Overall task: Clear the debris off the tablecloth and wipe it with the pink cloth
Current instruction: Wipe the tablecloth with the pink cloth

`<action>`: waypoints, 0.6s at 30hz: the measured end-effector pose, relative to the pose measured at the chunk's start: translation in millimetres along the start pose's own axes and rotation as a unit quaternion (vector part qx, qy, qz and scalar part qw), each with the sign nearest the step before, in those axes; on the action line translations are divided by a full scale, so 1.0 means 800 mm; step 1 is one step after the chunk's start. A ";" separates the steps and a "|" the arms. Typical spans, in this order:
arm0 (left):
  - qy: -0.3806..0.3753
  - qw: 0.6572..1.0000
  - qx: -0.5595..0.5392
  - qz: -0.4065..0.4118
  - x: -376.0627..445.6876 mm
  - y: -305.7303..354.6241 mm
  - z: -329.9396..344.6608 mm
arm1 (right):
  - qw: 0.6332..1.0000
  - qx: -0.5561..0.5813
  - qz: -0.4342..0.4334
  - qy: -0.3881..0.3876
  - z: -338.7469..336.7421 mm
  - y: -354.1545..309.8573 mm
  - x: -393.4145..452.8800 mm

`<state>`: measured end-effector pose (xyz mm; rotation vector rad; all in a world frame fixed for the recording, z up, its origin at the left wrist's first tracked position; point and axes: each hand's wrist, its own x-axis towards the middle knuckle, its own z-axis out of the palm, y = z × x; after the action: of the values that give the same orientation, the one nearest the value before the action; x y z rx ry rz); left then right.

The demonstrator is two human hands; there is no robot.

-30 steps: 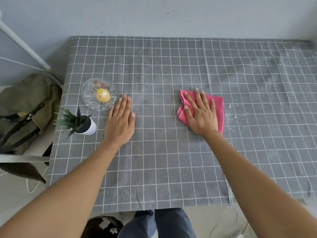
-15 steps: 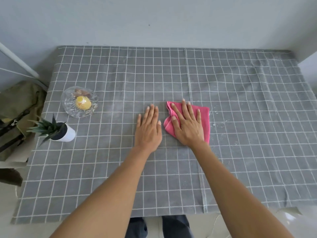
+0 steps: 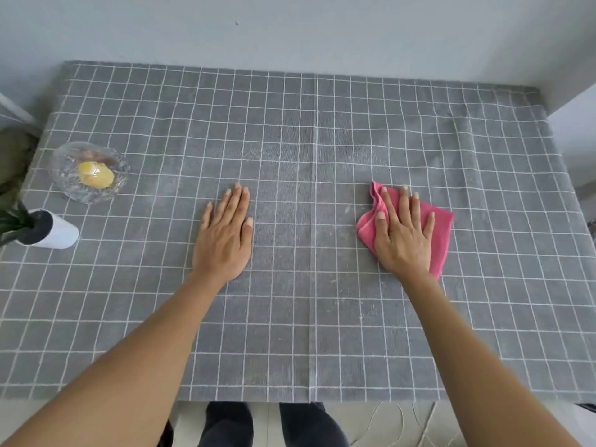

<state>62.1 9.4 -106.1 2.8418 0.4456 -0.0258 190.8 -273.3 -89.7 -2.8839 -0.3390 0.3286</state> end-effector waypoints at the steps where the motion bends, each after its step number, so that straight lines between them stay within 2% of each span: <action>1: 0.003 1.000 0.001 -0.001 -0.001 0.001 0.000 | 1.000 0.004 0.007 0.004 0.002 -0.006 -0.001; 4: 0.003 1.000 0.008 -0.005 -0.001 0.002 0.001 | 1.000 0.014 0.001 -0.008 0.008 -0.037 -0.005; 10: 0.009 1.000 0.014 -0.008 -0.001 0.002 0.003 | 0.988 0.025 -0.149 -0.042 0.039 -0.138 -0.035; 14: 0.004 1.000 0.006 -0.001 0.000 0.002 0.001 | 0.984 0.026 -0.172 -0.042 0.036 -0.114 -0.028; 18: -0.002 1.000 -0.002 0.004 -0.002 0.000 0.001 | 0.995 0.012 -0.094 -0.025 0.013 -0.047 -0.008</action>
<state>60.4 8.6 -106.9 2.8392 0.4340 -0.0306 174.5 -237.5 -89.7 -2.7956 -0.6072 0.3691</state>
